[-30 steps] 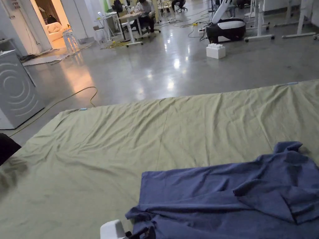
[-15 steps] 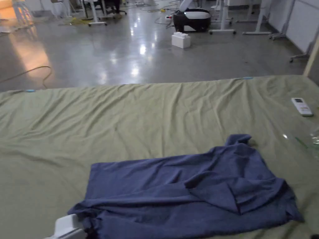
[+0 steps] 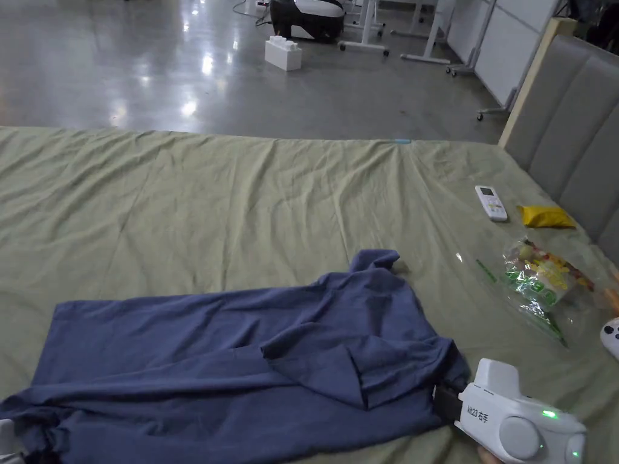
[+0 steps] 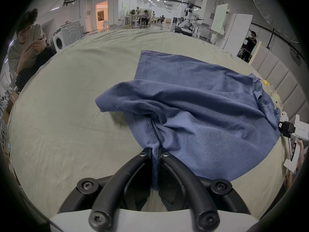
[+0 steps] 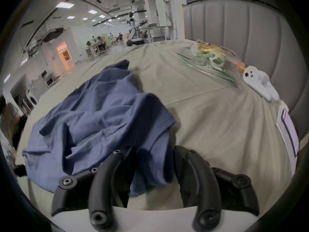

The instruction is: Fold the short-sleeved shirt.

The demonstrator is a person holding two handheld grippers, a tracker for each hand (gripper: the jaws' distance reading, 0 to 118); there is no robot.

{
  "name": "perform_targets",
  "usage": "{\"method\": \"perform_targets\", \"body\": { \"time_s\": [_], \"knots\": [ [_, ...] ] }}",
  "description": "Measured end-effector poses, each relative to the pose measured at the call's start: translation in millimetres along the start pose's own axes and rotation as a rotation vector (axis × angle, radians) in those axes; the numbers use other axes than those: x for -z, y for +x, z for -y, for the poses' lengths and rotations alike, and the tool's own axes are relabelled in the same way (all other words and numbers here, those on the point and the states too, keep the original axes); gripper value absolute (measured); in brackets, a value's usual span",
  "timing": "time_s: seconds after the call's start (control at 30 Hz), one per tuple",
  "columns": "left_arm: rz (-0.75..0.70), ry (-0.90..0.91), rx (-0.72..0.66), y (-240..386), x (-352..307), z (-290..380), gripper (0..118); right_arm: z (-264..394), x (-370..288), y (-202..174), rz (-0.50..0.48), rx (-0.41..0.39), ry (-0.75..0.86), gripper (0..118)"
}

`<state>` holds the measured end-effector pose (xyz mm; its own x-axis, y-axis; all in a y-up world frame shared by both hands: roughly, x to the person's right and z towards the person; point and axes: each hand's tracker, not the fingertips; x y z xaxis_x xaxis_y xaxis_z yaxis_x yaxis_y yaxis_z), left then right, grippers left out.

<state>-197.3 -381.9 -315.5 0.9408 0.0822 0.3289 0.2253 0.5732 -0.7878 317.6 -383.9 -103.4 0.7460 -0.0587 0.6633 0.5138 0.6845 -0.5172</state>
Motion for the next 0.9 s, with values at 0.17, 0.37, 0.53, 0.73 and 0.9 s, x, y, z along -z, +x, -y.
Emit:
{"method": "perform_targets", "body": {
  "time_s": [0.17,0.37,0.53,0.73,0.9],
  "knots": [
    [-0.018,-0.002,0.031,5.2,-2.4,-3.3,8,-2.6,2.8,-24.8,0.013,-0.136,-0.006,7],
    [0.082,0.079,-0.128,-23.8,-38.8,-17.9,6,-11.9,-39.7,-17.4,0.062,-0.118,0.099,6],
    [0.132,0.178,-0.162,-43.0,-94.4,-18.9,6,-8.5,-95.3,-3.3,-0.022,0.003,0.18,6],
    [0.11,0.184,-0.117,-69.8,-126.8,18.2,6,29.2,-159.0,8.6,0.018,-0.033,0.182,6],
    [0.139,0.098,-0.055,-73.8,-141.1,75.6,6,82.4,-201.6,26.0,0.028,-0.001,0.095,6]
  ]
}}
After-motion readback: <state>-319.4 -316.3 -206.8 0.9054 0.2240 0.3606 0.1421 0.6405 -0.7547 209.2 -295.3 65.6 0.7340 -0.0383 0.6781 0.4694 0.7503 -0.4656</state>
